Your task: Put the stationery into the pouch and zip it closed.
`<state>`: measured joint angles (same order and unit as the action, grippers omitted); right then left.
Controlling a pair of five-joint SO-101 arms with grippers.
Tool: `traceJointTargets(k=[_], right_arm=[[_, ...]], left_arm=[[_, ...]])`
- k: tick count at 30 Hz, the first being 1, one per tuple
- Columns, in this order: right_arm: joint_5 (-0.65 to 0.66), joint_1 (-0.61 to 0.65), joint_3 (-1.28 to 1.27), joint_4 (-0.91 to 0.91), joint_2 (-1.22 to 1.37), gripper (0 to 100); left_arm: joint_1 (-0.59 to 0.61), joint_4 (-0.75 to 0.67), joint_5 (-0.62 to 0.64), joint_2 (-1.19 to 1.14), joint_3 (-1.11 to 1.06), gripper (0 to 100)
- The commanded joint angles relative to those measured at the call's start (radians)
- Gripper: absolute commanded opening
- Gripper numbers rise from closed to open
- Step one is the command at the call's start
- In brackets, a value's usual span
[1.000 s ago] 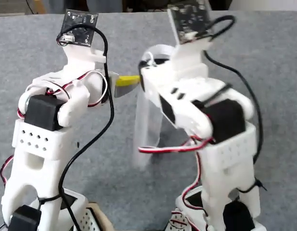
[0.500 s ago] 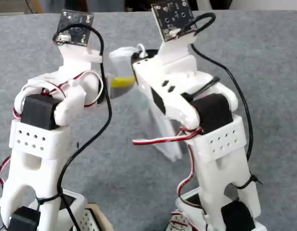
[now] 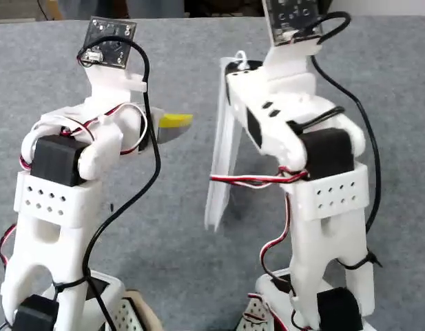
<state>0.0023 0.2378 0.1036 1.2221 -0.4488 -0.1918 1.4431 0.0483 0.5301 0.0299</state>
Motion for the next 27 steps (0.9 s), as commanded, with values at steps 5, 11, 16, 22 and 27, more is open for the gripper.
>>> traceJointTargets(k=[5, 11, 16, 22, 27], right_arm=[[0.009, -0.017, 0.012, 0.02, -0.033, 1.2], [0.005, -0.017, 0.012, 0.02, -0.027, 1.2], [0.003, -0.017, 0.012, 0.02, -0.025, 1.2], [0.003, -0.017, 0.012, 0.02, -0.025, 1.2], [-0.015, -0.014, 0.012, 0.02, -0.031, 1.2]], left_arm=[[0.007, -0.025, -0.015, 0.015, -0.001, 41], [-0.021, -0.14, -0.055, 0.023, -0.096, 41], [-0.082, -0.212, -0.055, 0.018, -0.099, 41], [-0.108, -0.308, -0.051, 0.015, -0.097, 41], [-0.114, -0.367, -0.035, 0.014, -0.107, 41]])
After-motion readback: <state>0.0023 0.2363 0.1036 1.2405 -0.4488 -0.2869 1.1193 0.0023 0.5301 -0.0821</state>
